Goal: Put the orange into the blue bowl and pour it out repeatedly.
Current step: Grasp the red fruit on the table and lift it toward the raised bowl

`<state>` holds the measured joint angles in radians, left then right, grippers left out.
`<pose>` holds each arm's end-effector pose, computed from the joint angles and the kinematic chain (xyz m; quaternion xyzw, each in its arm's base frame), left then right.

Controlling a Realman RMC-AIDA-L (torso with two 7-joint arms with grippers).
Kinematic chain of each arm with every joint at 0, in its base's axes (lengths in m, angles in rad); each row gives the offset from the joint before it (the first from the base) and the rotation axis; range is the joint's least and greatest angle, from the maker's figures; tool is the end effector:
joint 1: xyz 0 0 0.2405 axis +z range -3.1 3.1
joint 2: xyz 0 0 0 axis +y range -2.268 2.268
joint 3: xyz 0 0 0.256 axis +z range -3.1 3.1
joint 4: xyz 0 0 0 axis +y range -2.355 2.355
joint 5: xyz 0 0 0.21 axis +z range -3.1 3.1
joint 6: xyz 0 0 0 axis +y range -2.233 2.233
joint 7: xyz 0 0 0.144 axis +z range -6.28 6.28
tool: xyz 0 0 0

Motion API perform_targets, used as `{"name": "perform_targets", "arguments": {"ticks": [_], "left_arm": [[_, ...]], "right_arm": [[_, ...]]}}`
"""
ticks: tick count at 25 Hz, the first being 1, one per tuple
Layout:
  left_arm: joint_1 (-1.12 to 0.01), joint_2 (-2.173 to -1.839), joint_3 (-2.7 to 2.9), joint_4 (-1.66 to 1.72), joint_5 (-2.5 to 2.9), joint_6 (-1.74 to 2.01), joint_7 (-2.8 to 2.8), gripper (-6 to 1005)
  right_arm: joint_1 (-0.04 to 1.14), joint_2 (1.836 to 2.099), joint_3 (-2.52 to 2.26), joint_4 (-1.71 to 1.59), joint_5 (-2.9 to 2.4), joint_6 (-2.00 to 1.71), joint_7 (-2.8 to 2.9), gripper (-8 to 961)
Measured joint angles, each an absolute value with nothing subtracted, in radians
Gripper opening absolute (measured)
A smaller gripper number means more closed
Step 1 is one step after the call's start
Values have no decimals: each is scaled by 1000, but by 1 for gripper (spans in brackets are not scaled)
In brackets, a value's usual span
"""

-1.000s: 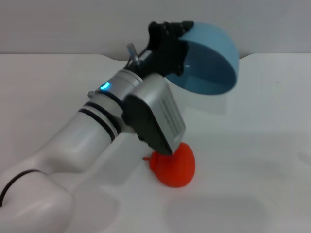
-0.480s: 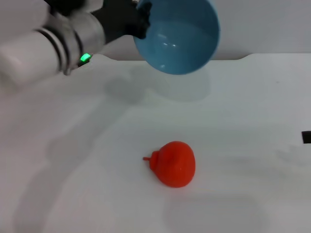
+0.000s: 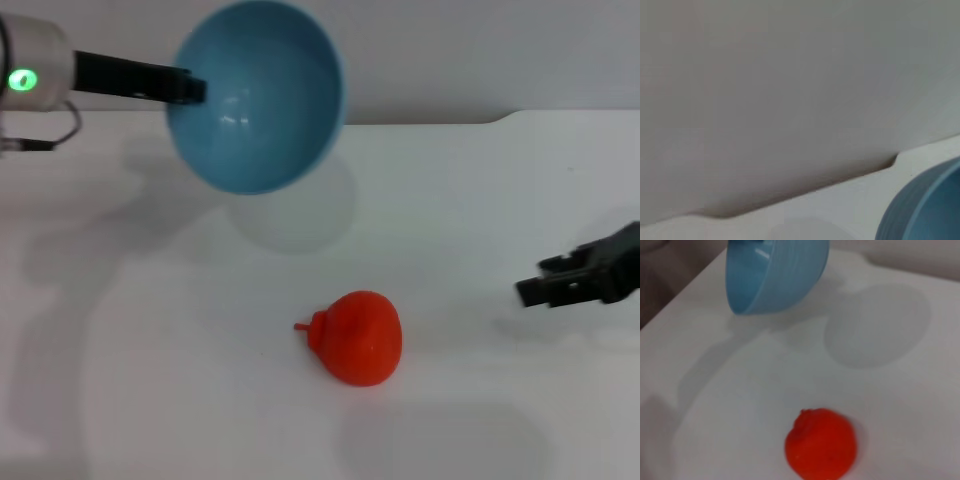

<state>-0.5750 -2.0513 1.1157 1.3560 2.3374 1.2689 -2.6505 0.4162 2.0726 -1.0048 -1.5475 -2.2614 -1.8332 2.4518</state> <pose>-0.1697 0.4045 0.0637 -0.8545 -0.4229 -0.0963 0.2859 0.1985 0.3080 0.0737 -0.9106 0.3964 0.0074 0.1170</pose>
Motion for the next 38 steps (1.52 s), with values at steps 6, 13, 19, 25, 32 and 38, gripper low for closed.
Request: {"name": "perform_targets", "arguments": {"ticks": [6,13,19,25,32,38], "left_arm": [[-510,-2050,978,1514,2397,1420,-2679,-1],[-437,-2053,964,1592,2403,1462,-2683,-1],[-443,-2054,971,1601,2403,1485,-2675,-1],[-443,-2054,980,1624,2403,1483,-2675,0],[-444,-2054,988,1628,2404,1482,-2674,0],[-444,-2052,996,1628,2405,1484,-2674,-1]], "right_arm": [[456,2073,-1199,-1471,-2265,-1693,2455,463],[527,2074,-1396,-1314,-2265,-1472,2457,464],[630,2077,-1517,-1118,-2262,-1340,2479,464],[633,2077,-1603,-1085,-2269,-1234,2523,464],[653,2077,-1606,-997,-2241,-1192,2523,465],[672,2077,-1601,-929,-2211,-1178,2518,451]]}}
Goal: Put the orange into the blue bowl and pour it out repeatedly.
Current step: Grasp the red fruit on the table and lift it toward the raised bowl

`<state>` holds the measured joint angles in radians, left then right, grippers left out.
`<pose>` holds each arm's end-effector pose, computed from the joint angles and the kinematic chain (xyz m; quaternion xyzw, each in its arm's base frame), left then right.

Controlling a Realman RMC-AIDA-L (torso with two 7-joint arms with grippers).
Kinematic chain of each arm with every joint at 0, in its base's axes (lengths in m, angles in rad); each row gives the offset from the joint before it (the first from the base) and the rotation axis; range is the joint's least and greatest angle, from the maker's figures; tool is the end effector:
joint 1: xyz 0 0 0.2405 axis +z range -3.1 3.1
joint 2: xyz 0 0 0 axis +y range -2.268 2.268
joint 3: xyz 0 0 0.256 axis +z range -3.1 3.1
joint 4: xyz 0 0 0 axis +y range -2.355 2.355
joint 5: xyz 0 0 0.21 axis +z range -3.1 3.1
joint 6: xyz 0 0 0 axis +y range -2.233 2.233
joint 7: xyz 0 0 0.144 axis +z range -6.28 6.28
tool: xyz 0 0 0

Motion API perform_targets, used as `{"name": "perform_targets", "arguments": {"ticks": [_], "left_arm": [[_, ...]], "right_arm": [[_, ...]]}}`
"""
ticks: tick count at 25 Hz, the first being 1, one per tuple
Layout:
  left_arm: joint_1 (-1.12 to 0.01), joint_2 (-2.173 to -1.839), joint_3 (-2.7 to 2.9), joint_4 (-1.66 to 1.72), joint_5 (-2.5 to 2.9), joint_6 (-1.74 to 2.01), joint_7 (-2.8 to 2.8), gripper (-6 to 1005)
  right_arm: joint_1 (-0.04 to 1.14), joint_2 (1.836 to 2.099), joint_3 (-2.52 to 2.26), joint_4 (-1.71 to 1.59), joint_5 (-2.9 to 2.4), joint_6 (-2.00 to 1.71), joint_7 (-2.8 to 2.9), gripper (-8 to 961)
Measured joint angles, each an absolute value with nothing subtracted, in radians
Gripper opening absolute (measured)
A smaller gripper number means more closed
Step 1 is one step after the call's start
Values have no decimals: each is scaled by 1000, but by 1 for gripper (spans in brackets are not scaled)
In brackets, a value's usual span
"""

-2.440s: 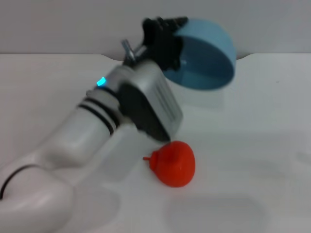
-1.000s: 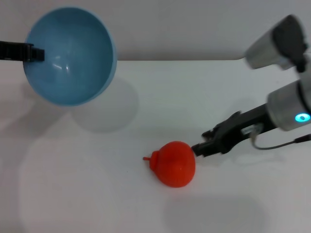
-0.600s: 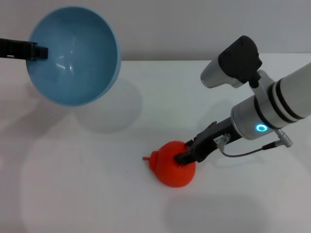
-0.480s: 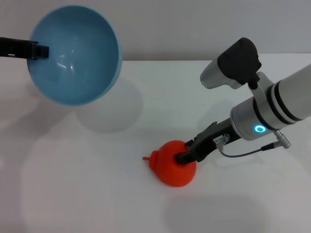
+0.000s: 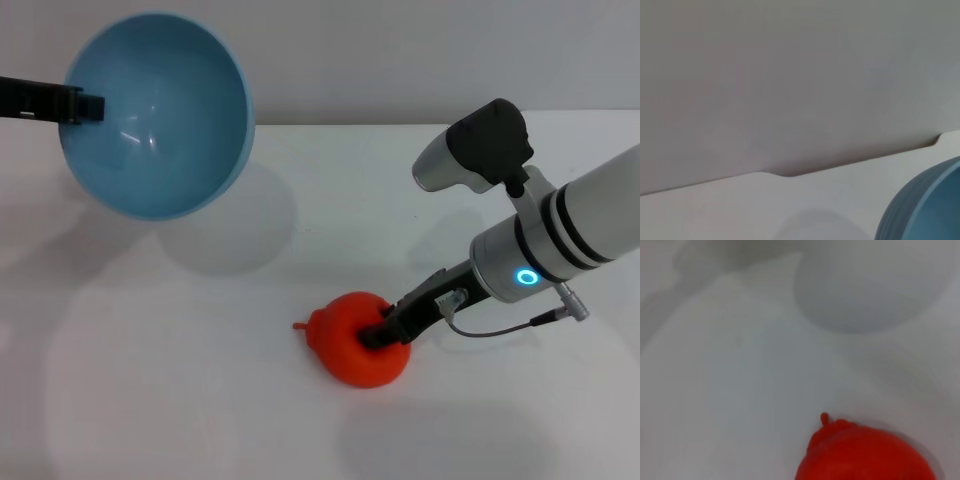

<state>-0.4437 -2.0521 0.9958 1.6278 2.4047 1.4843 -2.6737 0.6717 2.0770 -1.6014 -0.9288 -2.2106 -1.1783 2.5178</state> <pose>-0.1931 0.3618 0.1170 -0.8343 -0.4374 -0.0661 0.3289 0.1846 0.3530 -0.0891 -0.9220 0.3690 -0.0772 0.0880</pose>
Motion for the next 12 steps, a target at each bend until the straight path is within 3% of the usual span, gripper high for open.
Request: {"name": "perform_targets", "arguments": {"ticks": [10,12], "left_arm": [[-467,-2052,1052,1622,2446,1536,-2683,-1],[-479,-2053,1073,1621,2466,1552,-2687,-1]], "right_arm": [[639,2070,-1577,-964,-2211,-1237,2507,313],[610,2070,-1530,-1003,-2211,-1280,2486,122]]}}
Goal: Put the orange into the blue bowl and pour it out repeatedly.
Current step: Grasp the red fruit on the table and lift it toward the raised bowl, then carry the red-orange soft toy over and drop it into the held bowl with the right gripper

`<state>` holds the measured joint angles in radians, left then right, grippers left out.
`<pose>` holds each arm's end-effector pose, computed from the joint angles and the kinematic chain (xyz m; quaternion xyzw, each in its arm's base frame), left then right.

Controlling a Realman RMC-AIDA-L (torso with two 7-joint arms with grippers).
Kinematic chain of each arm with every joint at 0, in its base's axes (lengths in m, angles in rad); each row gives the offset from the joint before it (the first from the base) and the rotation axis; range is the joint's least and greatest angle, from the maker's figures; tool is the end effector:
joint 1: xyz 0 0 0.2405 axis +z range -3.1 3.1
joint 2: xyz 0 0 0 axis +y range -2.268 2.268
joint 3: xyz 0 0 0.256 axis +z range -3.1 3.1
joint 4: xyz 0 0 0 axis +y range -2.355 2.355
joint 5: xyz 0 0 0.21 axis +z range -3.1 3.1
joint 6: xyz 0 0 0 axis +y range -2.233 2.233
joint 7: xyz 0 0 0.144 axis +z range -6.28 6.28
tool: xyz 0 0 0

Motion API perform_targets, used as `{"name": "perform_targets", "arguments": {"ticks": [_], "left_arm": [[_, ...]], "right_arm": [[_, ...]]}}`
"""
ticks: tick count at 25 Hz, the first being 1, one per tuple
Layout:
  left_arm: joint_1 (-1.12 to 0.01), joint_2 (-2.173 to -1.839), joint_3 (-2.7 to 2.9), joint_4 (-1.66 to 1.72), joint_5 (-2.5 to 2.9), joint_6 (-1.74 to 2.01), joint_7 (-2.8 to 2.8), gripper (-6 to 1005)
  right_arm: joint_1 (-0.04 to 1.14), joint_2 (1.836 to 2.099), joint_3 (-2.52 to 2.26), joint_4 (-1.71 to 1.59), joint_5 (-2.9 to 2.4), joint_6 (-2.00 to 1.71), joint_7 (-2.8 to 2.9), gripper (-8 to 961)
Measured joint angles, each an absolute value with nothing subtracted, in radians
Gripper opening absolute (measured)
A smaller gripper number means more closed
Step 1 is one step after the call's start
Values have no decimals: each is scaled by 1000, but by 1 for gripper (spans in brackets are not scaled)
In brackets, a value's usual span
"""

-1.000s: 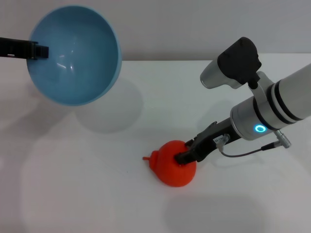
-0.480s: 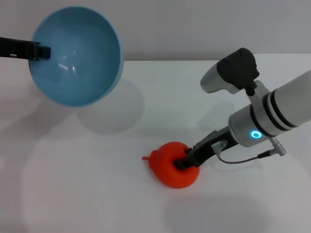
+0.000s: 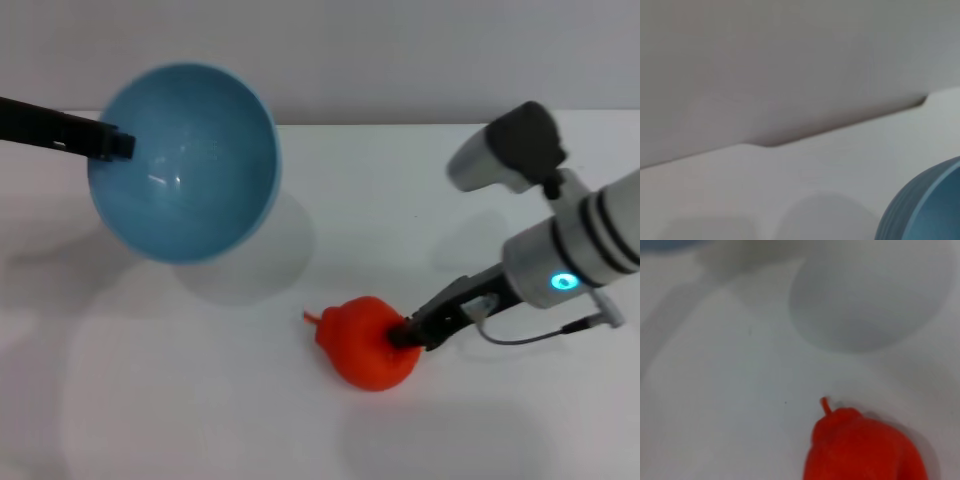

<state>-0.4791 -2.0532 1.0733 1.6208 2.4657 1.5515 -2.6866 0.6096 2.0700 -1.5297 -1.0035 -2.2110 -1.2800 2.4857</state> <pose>-0.1832 0.3596 0.0967 -0.8551 -0.4247 -0.0098 0.2971 0.1923 0.3441 -0.0710 -0.9203 0.3790 -0.0660 0.0712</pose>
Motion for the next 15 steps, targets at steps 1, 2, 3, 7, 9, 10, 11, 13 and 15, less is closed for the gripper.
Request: {"name": "perform_targets", "arguments": {"ticks": [1,2,3,7,9,10,11,13,15], "left_arm": [[-479,-2053,1073,1621,2466,1552,-2687,-1],[-482,-2053,1081,1620,2470,1555,-2689,0],[-486,-2054,1101,1620,2474,1556,-2695,0],[-492,-2054,1139,1619,2489,1558,-2716,0],[-499,-2055,1165,1613,2508,1558,-2731,0],[-504,-2055,1187,1605,2517,1559,-2740,0],[-516,-2056,1236,1583,2531,1562,-2755,0],[-527,-2056,1267,1569,2538,1563,-2762,0],[-553,-2058,1325,1538,2543,1563,-2778,0]], "right_arm": [[590,2070,-1493,-1033,-2211,-1312,2470,107],[574,2071,-1466,-1058,-2211,-1333,2461,92],[551,2071,-1433,-1094,-2211,-1360,2452,76],[450,2070,-1327,-1264,-2210,-1469,2446,30],[402,2071,-1268,-1353,-2194,-1531,2439,28],[381,2070,-1233,-1392,-2176,-1560,2430,27],[344,2070,-1150,-1473,-2113,-1632,2401,26],[334,2070,-1113,-1497,-2084,-1663,2389,26],[324,2070,-1037,-1533,-2021,-1722,2361,26]]}}
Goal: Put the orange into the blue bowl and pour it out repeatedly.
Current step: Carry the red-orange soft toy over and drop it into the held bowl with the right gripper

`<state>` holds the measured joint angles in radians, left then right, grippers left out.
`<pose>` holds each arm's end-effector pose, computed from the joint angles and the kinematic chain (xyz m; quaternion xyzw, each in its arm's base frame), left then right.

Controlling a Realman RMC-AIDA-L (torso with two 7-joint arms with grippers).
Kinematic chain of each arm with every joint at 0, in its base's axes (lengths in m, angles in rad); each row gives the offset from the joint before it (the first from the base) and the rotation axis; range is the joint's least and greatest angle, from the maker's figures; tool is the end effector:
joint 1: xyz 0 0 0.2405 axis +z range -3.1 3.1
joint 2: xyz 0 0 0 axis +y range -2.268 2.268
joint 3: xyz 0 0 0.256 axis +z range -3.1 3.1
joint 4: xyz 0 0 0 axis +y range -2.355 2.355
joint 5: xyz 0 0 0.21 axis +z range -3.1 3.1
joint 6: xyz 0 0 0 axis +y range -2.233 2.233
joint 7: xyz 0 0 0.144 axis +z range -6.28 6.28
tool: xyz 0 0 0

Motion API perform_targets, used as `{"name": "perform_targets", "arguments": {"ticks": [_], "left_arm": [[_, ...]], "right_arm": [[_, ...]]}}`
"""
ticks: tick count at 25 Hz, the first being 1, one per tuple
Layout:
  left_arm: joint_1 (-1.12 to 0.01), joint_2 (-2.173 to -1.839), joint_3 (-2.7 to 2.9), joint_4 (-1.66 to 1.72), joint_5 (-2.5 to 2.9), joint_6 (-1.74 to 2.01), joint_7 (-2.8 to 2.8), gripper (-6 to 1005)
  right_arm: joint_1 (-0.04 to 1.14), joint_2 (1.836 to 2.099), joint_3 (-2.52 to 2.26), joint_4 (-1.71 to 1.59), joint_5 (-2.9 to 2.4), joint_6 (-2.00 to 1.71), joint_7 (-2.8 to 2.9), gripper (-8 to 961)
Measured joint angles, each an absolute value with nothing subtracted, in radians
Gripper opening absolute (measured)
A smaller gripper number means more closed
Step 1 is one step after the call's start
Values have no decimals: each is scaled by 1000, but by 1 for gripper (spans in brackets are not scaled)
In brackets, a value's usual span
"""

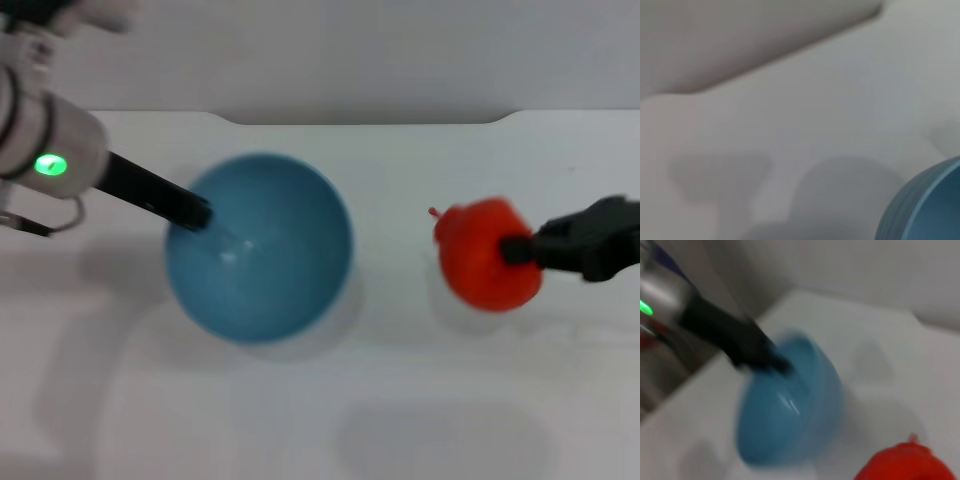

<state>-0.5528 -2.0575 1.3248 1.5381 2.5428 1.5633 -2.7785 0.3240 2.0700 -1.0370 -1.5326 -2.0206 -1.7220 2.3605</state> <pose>-0.1601 0.3580 0.0369 -0.8823 -0.3979 0.0859 0.2362 0.1917 0.3019 0.0710 -0.9209 0.3564 0.1139 0.1089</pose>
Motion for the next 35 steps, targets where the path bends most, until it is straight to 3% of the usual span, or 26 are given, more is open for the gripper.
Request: {"name": "perform_targets", "arguments": {"ticks": [12,26,35], "left_arm": [[-824,-2078,1623,1262,2534,1514,-2876,-1],[-848,-2078,1606,1256,2482,1500,-2878,-1],[-849,-2076,1598,1259,2483,1500,-2878,0]], "right_arm": [[384,2066,-912,-1584,-1749,-1853,2250,25],[472,2068,-1109,-1434,-1919,-1738,2245,48],[492,2071,-1170,-1436,-2013,-1731,2302,220]]}}
